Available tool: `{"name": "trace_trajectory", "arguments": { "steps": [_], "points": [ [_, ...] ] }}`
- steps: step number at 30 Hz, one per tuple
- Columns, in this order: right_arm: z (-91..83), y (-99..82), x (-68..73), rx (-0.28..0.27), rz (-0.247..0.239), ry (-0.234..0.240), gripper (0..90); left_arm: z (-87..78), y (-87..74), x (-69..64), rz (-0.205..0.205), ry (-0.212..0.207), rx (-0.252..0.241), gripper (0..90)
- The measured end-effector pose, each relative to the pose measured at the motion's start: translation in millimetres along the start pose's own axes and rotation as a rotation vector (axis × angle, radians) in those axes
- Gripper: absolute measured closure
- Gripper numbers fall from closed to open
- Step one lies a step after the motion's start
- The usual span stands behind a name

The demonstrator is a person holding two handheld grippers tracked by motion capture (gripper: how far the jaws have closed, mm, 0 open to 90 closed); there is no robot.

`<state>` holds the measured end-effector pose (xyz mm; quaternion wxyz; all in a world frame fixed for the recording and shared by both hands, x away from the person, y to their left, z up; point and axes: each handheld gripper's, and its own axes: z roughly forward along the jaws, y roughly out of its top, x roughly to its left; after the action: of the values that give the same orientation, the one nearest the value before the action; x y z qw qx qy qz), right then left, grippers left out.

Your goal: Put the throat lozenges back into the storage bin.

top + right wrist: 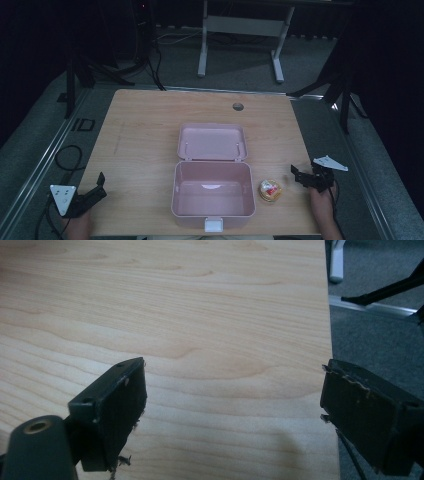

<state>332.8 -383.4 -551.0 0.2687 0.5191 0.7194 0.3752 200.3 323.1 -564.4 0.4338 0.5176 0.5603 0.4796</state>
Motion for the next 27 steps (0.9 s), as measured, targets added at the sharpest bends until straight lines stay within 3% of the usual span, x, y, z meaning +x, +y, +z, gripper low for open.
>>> {"name": "trace_trajectory", "arguments": {
  "steps": [4, 5, 7, 8, 10, 13, 17, 18, 21, 27],
  "points": [
    [2.0, 0.7, -0.2, 0.031, -0.009, 0.027, 11.0, -0.1, -0.1, 0.3, -0.006, 0.001, -0.003, 0.3],
    [3.5, 0.8, -0.3, 0.057, -0.029, 0.070, 11.0, 0.0, 0.0, 0.7, -0.008, 0.000, -0.002, 0.3],
    [3.5, 0.8, -0.3, 0.057, -0.029, 0.070, 11.0, 0.0, 0.0, 0.9, -0.009, -0.001, 0.000, 0.3],
    [5.6, 0.8, 0.7, 0.106, -0.067, 0.136, 11.0, 0.2, 0.0, 1.0, -0.011, -0.001, 0.000, 0.3],
    [6.1, 1.0, 1.6, 0.127, -0.083, 0.159, 11.0, 0.3, 0.1, 0.8, -0.009, -0.003, 0.000, 0.3],
    [4.9, 2.7, 6.8, 0.176, -0.155, 0.207, 11.0, 0.0, 0.0, 1.0, -0.008, -0.004, -0.001, 0.3],
    [0.5, 7.0, 11.8, 0.264, -0.252, 0.239, 11.0, -0.1, 0.0, 1.5, -0.012, -0.005, -0.001, 0.3],
    [-3.1, 9.2, 11.5, 0.300, -0.298, 0.251, 11.0, -0.1, 0.0, 1.6, -0.012, -0.005, -0.001, 0.3],
    [-6.8, 11.4, 10.7, 0.338, -0.331, 0.255, 11.0, -0.1, 0.0, 1.5, -0.011, -0.004, -0.002, 0.3],
    [-16.8, 19.9, 9.4, 0.508, -0.424, 0.310, 11.0, -0.1, -0.1, 1.7, -0.014, -0.004, -0.002, 0.3]
  ]
}}
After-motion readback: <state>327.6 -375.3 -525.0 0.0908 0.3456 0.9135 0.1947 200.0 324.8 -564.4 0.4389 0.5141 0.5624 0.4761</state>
